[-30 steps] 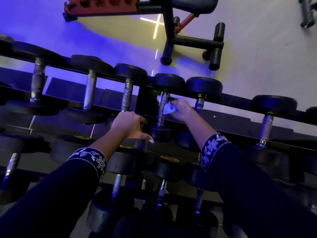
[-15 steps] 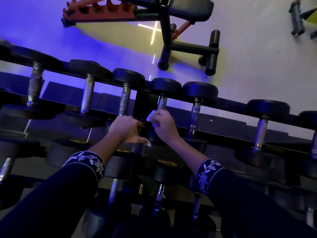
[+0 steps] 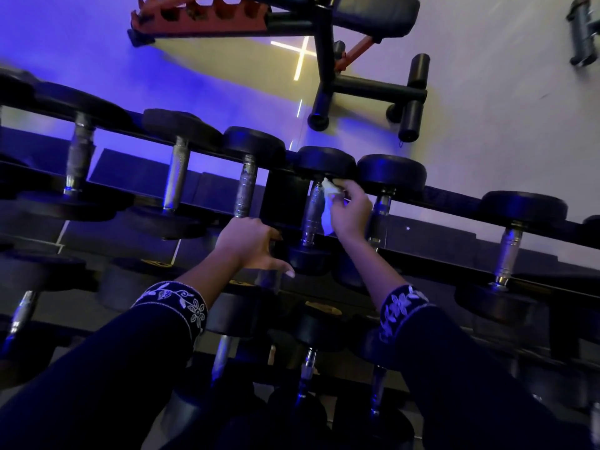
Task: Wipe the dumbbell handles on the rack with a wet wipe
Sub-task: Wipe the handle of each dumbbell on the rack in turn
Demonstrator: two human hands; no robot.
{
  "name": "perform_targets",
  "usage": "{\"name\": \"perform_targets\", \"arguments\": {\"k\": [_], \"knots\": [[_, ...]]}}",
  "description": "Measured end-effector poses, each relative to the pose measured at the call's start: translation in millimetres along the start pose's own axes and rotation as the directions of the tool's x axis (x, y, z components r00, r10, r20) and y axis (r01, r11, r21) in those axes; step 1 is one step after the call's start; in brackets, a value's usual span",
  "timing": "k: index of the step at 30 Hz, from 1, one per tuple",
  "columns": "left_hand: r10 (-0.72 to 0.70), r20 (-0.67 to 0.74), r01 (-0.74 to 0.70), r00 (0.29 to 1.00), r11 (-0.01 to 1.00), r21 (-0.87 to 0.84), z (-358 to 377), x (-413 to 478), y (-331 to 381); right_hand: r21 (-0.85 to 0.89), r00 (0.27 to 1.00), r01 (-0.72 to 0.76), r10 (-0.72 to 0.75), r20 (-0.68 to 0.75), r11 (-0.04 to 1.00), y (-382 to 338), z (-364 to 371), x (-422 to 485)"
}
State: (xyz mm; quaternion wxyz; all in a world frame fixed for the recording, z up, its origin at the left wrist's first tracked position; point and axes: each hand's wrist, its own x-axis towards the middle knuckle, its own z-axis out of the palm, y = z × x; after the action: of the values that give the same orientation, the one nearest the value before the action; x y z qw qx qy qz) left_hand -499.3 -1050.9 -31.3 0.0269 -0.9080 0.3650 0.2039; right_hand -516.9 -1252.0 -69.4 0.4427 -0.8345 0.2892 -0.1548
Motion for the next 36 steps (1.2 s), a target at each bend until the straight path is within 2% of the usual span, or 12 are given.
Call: {"name": "perform_targets", "arguments": {"k": [2, 4, 7, 10, 12, 15, 17, 19, 24, 27, 31, 36], "knots": [[0.001, 0.006, -0.001, 1.0, 1.0, -0.008, -0.5, -0.1, 0.0, 0.213, 0.958, -0.286, 0.283, 0.043, 0.934, -2.0, 7.6, 15.6], [0.01, 0.001, -0.01, 1.0, 1.0, -0.01, -0.7, -0.6, 0.6, 0.277, 0.884, -0.467, 0.432, 0.18, 0.84, 2.9, 7.5, 12.4], [0.018, -0.006, -0.018, 1.0, 1.0, -0.012, 0.5, -0.8, 0.4, 0.131, 0.759, -0.625, 0.56, 0.331, 0.77, 21.0, 1.0, -13.4], [0.026, -0.024, -0.026, 0.999, 1.0, -0.016, 5.7, 1.3, -1.3, 0.293, 0.683, -0.724, 0.585, 0.437, 0.625, 10.3, -4.1, -8.0], [0.029, -0.036, -0.03, 0.999, 0.999, -0.03, 10.0, 2.3, -2.8, 0.375, 0.685, -0.728, 0.591, 0.427, 0.574, -5.5, -4.5, 8.9], [0.023, -0.066, -0.025, 0.998, 0.999, -0.044, 12.5, 1.1, -4.1, 0.267, 0.74, -0.66, 0.547, 0.391, 0.703, -17.0, -10.2, 12.7], [0.015, -0.071, -0.02, 0.997, 0.998, -0.063, 11.8, -1.0, -2.3, 0.171, 0.734, -0.634, 0.517, 0.44, 0.754, -12.0, -20.0, -1.0], [-0.014, -0.066, 0.007, 0.998, 0.995, -0.103, 9.0, -3.3, 0.1, 0.196, 0.718, -0.649, 0.505, 0.479, 0.735, -3.6, -34.0, -14.3], [-0.104, -0.011, 0.099, 0.995, 0.969, -0.227, 9.1, -12.4, 18.0, 0.402, 0.762, -0.644, 0.501, 0.41, 0.651, 6.6, -69.6, -32.3], [-0.086, -0.164, 0.021, 0.983, 0.933, -0.36, 16.7, -22.2, 57.3, 0.439, 0.781, -0.625, 0.522, 0.344, 0.646, 11.3, -87.2, -34.6], [0.073, -0.161, -0.115, 0.984, 0.957, -0.266, 20.6, -19.0, 124.7, 0.513, 0.804, -0.594, 0.489, 0.338, 0.62, 18.2, -109.3, -34.6], [-0.036, -0.073, 0.011, 0.997, 0.95, -0.313, 12.2, -7.7, 176.1, 0.47, 0.799, -0.6, 0.45, 0.4, 0.648, 34.0, -134.0, -32.4]]}}
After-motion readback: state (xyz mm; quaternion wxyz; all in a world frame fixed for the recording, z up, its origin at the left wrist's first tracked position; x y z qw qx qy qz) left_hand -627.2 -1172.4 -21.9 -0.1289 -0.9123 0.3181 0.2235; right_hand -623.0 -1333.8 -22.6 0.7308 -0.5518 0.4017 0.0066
